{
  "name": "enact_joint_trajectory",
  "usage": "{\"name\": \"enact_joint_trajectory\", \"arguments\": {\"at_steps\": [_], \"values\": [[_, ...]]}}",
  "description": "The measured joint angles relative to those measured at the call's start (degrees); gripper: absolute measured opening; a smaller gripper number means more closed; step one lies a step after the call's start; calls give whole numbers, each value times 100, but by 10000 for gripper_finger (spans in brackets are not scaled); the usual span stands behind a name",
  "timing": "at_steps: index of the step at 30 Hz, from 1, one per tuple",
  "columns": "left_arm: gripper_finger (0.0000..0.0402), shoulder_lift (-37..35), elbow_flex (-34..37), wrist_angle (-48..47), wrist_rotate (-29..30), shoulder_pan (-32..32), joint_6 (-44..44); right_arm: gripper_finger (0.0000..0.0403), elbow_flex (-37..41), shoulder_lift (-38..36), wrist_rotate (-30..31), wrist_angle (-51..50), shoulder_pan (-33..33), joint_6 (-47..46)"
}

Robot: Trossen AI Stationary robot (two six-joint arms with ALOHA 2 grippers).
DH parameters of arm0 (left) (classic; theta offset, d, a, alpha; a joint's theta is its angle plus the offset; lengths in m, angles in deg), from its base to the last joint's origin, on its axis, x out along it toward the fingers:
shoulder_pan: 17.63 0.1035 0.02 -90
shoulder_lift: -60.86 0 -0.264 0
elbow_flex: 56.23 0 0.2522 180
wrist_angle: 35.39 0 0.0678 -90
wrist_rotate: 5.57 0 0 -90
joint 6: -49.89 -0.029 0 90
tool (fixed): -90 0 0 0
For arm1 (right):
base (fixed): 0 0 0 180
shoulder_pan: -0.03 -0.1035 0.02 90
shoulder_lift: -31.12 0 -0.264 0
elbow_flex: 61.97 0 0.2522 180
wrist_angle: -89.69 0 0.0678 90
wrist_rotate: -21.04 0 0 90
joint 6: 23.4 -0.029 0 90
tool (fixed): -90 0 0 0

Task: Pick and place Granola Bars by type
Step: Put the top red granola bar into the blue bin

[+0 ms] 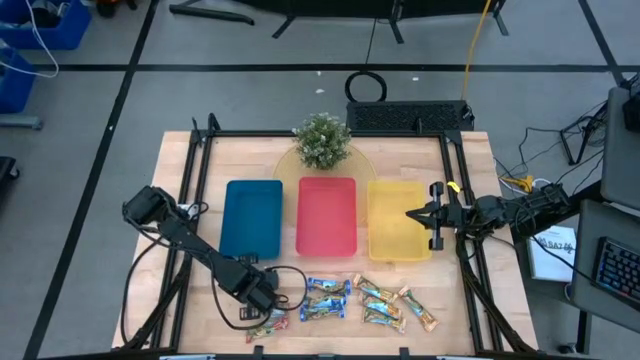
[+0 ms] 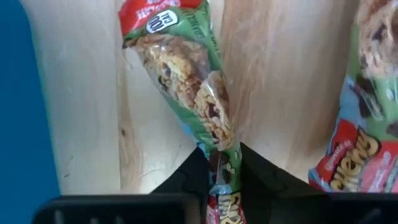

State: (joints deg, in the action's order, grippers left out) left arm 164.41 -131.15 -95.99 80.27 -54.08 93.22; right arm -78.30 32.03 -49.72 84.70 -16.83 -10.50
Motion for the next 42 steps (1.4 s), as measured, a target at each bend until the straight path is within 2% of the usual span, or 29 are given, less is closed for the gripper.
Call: {"name": "enact_joint_trajectory", "arguments": {"at_steps": [7, 11, 13, 15, 19, 23, 26, 28, 32, 37, 42], "values": [[66, -756, -5, -74, 72, 52, -108, 0, 0, 0, 7, 0, 0, 0], [58, -1474, -81, -191, 148, 124, -148, 0, 0, 2, 7, 0, 0, 1], [50, -1851, -236, -330, 315, 209, -444, 0, 0, 2, 7, 2, 1, 2], [46, -2185, -495, -674, 664, 368, -811, 0, 0, 0, 7, 2, 2, 3], [54, -2619, -1137, -2033, 1515, 960, -1160, 0, 0, 1, 9, 39, 1, 113], [57, -2669, -1306, -3021, 1421, 1863, -1866, 0, 0, 1, 10, 48, 0, 175], [49, -2633, -1105, -3104, 1366, 2590, -2780, 0, 0, 2, 11, 95, 2, 276], [45, -2536, -886, -2877, 1168, 3012, -3694, 0, 0, 2, 11, 107, 1, 328], [56, -2417, -429, -2497, 959, 3553, -4945, 0, 0, 2, 11, 129, 0, 465], [73, -2301, 229, -2054, 665, 4056, -5631, 0, 0, 2, 11, 125, 1, 476], [75, -2181, 844, -1483, 659, 4409, -5946, 0, 0, 2, 11, 124, 0, 589]]}}
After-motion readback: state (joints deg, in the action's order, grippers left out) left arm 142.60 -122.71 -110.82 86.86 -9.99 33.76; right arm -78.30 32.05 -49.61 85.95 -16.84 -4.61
